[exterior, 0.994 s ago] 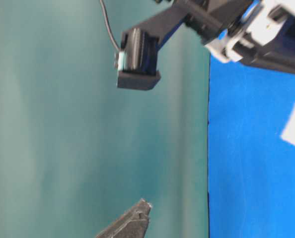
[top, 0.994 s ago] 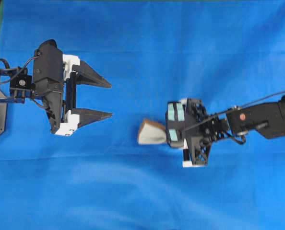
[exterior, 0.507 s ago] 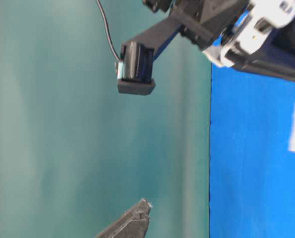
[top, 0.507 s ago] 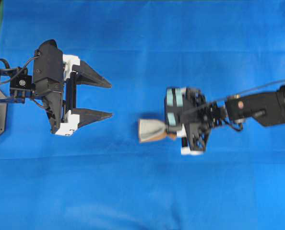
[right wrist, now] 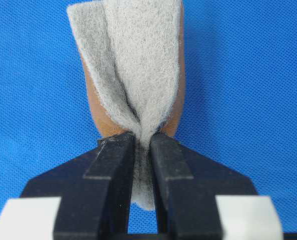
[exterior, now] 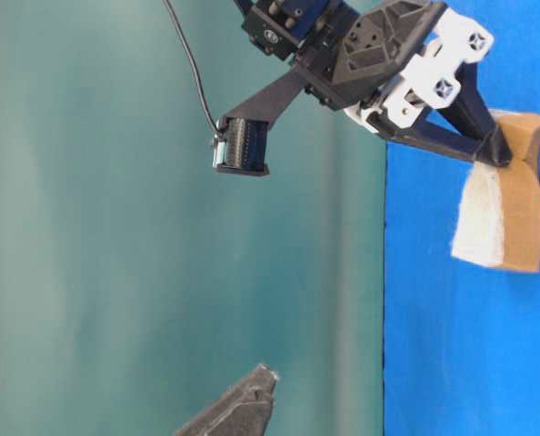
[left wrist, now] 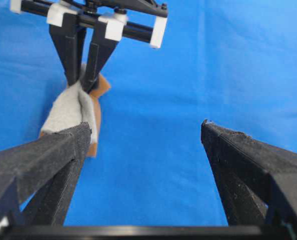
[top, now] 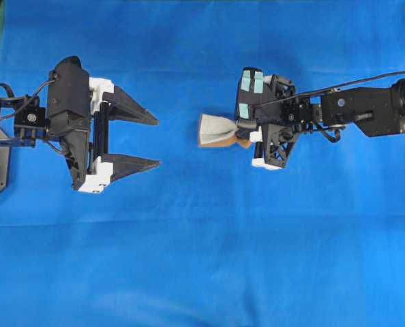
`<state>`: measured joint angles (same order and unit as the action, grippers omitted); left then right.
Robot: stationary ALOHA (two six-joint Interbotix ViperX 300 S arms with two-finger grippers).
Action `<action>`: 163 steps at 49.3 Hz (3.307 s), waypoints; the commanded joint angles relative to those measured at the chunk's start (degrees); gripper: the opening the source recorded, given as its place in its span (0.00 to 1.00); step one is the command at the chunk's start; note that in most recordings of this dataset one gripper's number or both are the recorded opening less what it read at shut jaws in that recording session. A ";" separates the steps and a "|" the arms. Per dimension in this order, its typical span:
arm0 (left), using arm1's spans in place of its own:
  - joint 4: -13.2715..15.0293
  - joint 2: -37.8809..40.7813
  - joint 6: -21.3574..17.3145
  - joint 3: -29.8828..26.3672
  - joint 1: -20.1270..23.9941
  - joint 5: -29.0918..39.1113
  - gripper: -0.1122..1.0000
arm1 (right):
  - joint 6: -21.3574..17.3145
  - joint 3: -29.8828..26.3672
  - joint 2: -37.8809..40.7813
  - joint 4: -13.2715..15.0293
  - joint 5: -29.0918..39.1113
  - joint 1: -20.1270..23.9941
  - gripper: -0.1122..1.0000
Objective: Hand over the sponge with the left arm and wipe it with the right arm.
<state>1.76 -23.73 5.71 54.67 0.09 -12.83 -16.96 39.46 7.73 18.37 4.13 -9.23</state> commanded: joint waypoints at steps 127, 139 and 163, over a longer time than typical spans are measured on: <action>-0.09 -18.19 -1.76 5.36 -0.26 5.89 0.88 | -1.05 13.62 -46.41 -0.70 6.42 4.75 0.76; -0.09 -32.34 -5.98 11.07 -0.26 11.16 0.88 | -0.97 20.74 -61.26 -0.79 10.46 4.75 0.76; -0.18 -48.16 -6.33 22.06 -0.26 13.97 0.87 | -1.05 34.10 -77.26 -4.48 7.47 4.75 0.76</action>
<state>1.67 -71.89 -0.53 76.64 -0.09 1.41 -18.02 74.09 -69.79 14.24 13.10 -4.57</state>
